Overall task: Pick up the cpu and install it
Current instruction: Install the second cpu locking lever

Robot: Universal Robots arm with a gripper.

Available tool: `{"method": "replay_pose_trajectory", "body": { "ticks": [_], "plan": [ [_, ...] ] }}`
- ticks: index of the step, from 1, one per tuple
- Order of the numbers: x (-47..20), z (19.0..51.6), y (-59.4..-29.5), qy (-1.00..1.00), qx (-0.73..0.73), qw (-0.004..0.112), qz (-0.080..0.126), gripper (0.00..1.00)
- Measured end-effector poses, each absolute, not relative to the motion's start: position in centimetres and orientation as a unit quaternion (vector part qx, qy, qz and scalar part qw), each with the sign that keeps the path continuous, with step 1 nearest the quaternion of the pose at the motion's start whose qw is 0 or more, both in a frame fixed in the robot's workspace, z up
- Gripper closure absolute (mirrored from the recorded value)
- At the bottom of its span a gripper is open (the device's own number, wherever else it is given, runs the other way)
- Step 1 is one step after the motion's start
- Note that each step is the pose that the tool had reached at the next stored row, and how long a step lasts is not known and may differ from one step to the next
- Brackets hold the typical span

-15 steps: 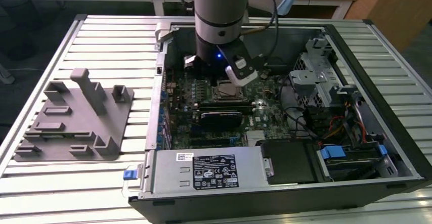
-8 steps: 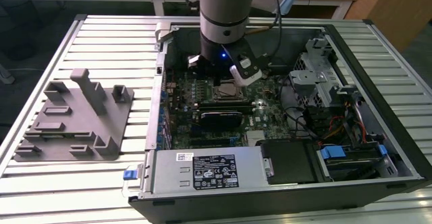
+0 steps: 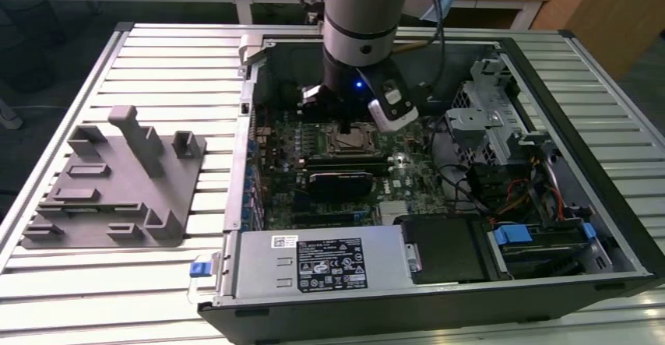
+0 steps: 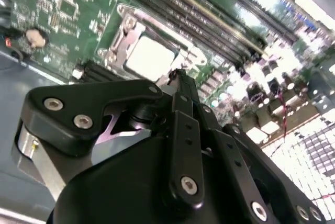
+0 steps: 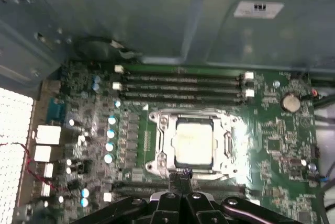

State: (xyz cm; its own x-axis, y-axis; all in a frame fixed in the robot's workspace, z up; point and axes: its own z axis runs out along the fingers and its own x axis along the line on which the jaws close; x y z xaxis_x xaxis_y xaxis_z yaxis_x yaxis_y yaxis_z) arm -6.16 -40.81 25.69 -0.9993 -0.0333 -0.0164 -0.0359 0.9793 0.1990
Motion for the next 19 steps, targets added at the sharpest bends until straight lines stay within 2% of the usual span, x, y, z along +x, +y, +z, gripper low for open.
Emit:
{"method": "replay_pose_trajectory", "body": {
  "ticks": [2,19],
  "plan": [
    [-6.1,25.7,-40.8,0.996,-0.016,0.006,0.086,0.89],
    [-6.1,24.1,-40.8,0.997,0.012,0.009,0.075,0.89]
  ]
}}
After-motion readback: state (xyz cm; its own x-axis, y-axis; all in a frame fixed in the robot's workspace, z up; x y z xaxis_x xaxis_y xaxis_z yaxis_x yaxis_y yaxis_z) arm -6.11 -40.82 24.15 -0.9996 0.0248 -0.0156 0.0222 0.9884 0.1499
